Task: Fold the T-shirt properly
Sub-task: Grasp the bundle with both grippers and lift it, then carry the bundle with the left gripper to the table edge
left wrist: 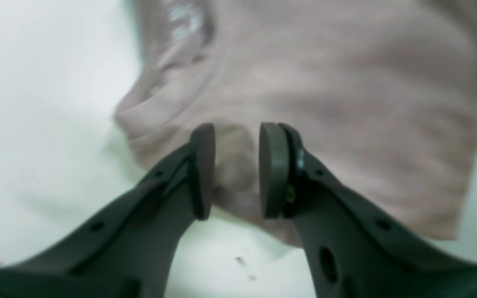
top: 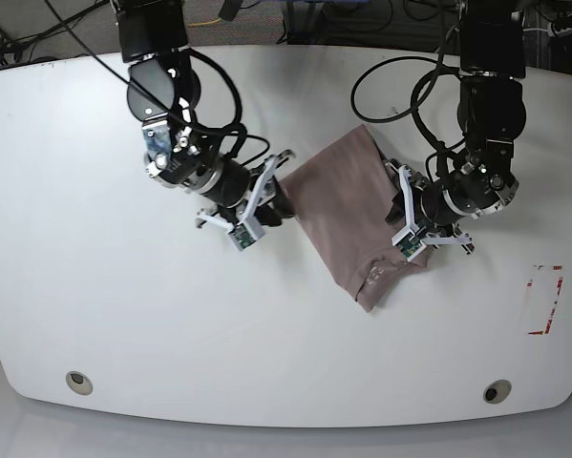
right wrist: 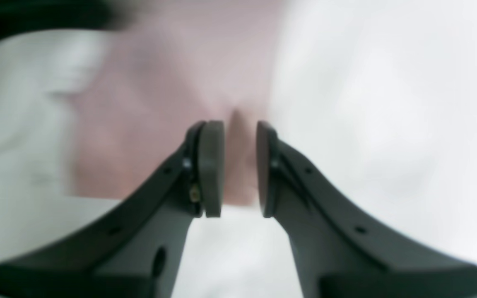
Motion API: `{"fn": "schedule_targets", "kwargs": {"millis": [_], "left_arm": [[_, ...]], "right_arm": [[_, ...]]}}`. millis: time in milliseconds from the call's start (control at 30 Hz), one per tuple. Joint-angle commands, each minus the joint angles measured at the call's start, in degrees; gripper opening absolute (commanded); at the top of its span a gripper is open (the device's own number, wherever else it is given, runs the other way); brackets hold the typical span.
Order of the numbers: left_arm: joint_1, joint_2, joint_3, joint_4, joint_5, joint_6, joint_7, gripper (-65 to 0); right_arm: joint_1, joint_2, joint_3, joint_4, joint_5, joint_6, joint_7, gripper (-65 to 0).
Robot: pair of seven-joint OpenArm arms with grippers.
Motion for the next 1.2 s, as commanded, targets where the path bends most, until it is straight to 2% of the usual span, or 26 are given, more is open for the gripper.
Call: {"fn": "schedule_targets", "kwargs": {"millis": [0, 233, 367, 567, 700, 867, 933, 1033, 1167], "left_arm": [[0.4, -0.7, -0.5, 1.2, -0.3, 0.0, -0.8, -49.3], [5.4, 2.8, -2.6, 6.6, -0.2, 0.0, -0.8, -49.3], [5.3, 5.5, -5.1, 6.5, -0.1, 0.0, -0.9, -49.3], [5.3, 8.8, -8.0, 6.4, -0.1, 0.0, -0.9, -49.0], [5.2, 9.6, -8.0, 6.2, -0.1, 5.9, -0.9, -48.2], [3.7, 9.8, -8.1, 2.2, -0.2, 10.8, -4.1, -37.6], [4.9, 9.8, -8.1, 1.8, -0.2, 12.7, -6.6, -35.1], [5.9, 9.8, -8.1, 1.5, -0.2, 15.3, -10.2, -34.4], [6.2, 9.7, -8.0, -0.4, -0.1, 18.2, -13.5, -34.3]], "right_arm": [[3.2, 0.6, -0.4, -3.6, 1.5, 0.6, 1.5, -51.7], [3.5, 0.7, -0.8, -10.5, 1.5, 0.8, 2.1, -52.0], [3.6, -1.0, -6.0, -13.2, 1.5, 0.5, 5.8, -52.0], [2.4, -4.0, -13.7, -13.9, 1.5, 0.4, 6.2, -52.0], [0.7, -7.1, -14.2, -13.0, 1.4, 0.4, 6.2, -52.0], [0.7, -8.0, -14.0, -12.4, 1.5, 0.4, 6.1, -52.0], [0.2, -7.5, -13.9, -9.5, 1.5, 0.4, 6.0, -52.0], [-1.1, -4.0, -13.9, -6.1, 1.6, 0.4, 5.5, -52.0], [-0.7, -1.5, -13.5, -3.9, 2.0, 0.4, 4.5, -52.0]]}}
